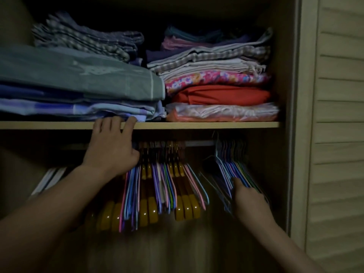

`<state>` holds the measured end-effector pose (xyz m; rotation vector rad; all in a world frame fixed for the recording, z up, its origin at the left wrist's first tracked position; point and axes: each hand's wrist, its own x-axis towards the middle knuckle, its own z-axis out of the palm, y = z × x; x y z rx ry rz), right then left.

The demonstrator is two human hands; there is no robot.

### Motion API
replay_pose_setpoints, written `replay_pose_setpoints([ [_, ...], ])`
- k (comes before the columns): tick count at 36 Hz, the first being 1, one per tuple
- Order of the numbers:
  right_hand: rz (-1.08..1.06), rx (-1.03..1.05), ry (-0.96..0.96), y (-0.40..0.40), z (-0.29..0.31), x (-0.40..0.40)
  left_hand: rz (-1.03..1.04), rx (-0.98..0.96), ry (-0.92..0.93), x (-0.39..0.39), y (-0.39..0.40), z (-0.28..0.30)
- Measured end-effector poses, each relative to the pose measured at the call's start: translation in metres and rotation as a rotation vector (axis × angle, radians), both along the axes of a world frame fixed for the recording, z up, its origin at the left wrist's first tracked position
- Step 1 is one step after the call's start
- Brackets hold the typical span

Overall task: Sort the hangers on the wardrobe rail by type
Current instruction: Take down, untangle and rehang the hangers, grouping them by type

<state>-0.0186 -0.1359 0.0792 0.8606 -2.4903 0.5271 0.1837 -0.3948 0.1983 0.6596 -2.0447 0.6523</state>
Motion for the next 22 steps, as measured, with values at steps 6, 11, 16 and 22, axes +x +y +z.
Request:
replay_pose_setpoints([
  [6, -0.029, 0.098, 0.058, -0.042, 0.022, -0.019, 0.012, 0.013, 0.000, -0.001, 0.003, 0.000],
  [11, -0.072, 0.244, 0.063, -0.059, 0.015, -0.033, 0.017, 0.021, -0.022, 0.000, 0.003, 0.000],
  [16, -0.122, 0.295, 0.107, -0.052, 0.008, -0.047, 0.027, 0.027, -0.025, 0.000, 0.004, 0.001],
  [22, -0.137, 0.332, 0.162, -0.042, 0.008, -0.059, 0.027, 0.028, -0.024, 0.000, 0.005, 0.000],
])
